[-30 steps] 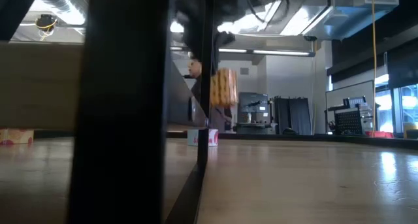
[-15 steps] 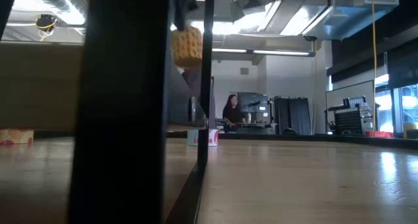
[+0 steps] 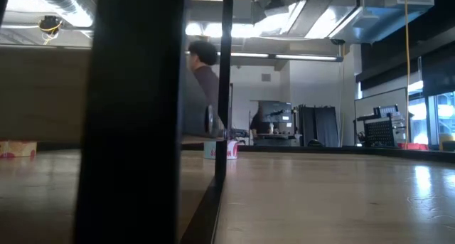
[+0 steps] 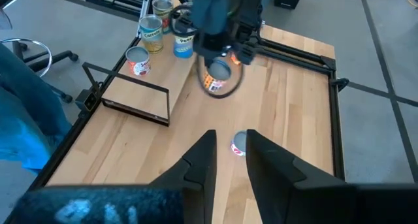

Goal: Pick and place cans onto a shelf
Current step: Put the canned black beans on the shelf

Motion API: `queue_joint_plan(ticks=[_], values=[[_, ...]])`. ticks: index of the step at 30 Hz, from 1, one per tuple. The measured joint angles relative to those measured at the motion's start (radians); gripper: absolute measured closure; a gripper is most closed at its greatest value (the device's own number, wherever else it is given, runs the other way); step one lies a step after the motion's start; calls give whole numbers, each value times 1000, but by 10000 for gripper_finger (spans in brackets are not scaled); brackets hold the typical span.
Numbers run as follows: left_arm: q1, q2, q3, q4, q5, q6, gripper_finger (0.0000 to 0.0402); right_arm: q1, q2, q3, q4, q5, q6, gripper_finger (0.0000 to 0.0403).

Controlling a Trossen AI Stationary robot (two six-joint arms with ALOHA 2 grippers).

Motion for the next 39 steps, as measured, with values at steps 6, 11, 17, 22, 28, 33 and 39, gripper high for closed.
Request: queue_joint_plan(ticks=[6,11,17,22,28,33,39], values=[[-95,-3,-82,9,35,-129,401,0,0,0,0,0,0,318],[-128,-33,-92,59,95,-204,401,0,0,0,0,0,-12,318],[-220,-34,-93,74,105,-356,401,0,0,0,0,0,-10,318],[-321,-35,-98,123,39,-469,401,0,0,0,0,0,-9,318],[-396,-35,-103,129,-98,-626,401,0,0,0,0,0,-9,318],[-464,-24,-103,142,-202,-812,401,0,0,0,2,0,-9,318],[-531,-12,-104,165,-277,-976,401,0,0,0,3,0,-4,318]])
